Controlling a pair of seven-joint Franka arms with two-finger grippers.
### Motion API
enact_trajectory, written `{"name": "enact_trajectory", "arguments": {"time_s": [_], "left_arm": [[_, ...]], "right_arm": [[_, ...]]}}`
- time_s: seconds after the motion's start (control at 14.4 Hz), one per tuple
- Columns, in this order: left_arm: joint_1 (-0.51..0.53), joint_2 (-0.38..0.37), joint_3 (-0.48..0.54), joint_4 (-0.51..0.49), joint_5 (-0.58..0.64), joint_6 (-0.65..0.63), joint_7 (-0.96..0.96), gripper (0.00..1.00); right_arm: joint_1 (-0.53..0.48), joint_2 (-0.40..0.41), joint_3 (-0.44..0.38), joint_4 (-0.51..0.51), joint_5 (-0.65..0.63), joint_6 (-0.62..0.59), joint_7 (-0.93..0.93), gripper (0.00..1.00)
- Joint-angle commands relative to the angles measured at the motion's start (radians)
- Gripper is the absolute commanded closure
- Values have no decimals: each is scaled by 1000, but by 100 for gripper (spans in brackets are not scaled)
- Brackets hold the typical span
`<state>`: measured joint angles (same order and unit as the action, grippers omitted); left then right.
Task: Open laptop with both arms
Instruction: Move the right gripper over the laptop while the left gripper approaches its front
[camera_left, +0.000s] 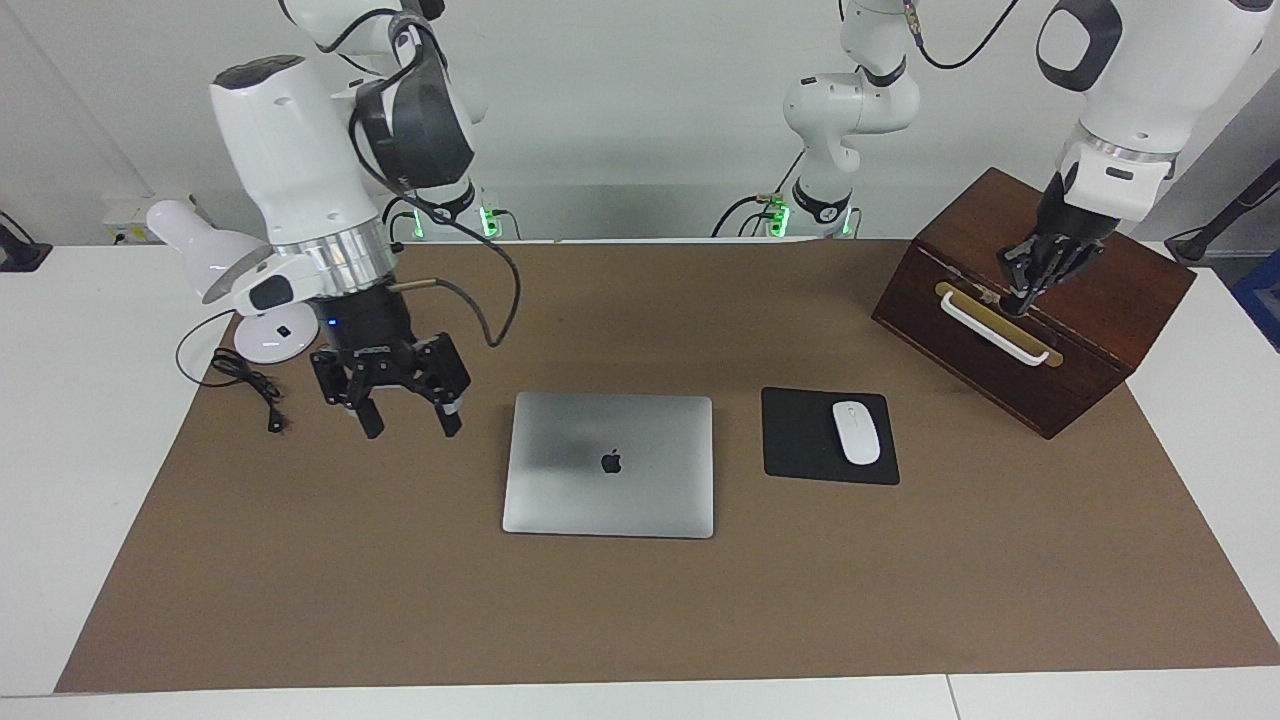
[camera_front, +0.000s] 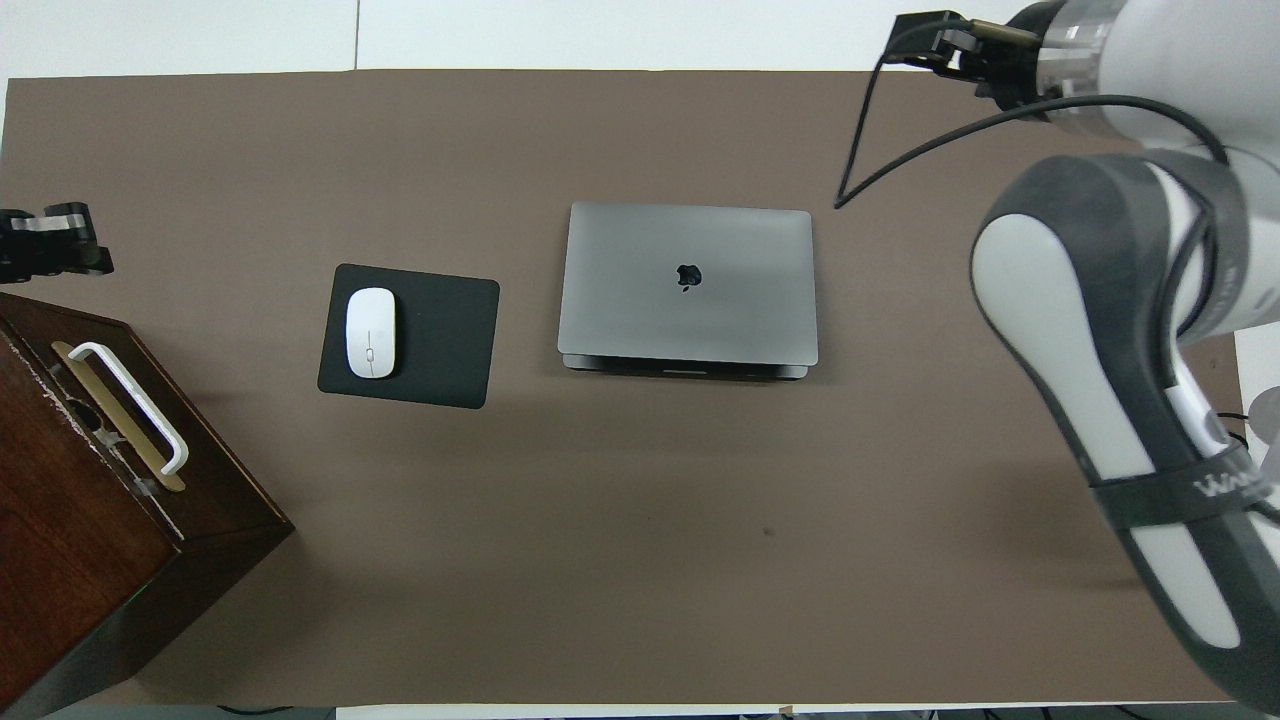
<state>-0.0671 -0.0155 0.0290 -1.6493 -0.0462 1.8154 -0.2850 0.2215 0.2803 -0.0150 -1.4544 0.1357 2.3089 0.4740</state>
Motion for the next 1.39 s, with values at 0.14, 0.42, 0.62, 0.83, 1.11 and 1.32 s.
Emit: {"name": "enact_trajectory", "arguments": {"time_s": [0.14,0.42,0.62,0.83,1.11,1.32], "left_arm": [[-28,-32,5,-60,-20,81,-83,100],[-22,-35,5,-90,-43,120,-65,100],[-29,-29,5,-116,-61,154,65,100],[-68,-35,5,-156,-63,197,263,100],[-129,-142,2,-399,-63,365,291,100],[-201,-237,2,-631,-63,577,319,100]], "right_arm": [[65,39,6,-23,152,232,244,2],[108,57,7,-101,289,470,281,2],[154,62,6,-133,421,602,340,2],[209,54,6,-170,467,676,434,2],[246,65,7,-202,469,785,483,2],[308,91,6,-204,470,875,589,2]]}}
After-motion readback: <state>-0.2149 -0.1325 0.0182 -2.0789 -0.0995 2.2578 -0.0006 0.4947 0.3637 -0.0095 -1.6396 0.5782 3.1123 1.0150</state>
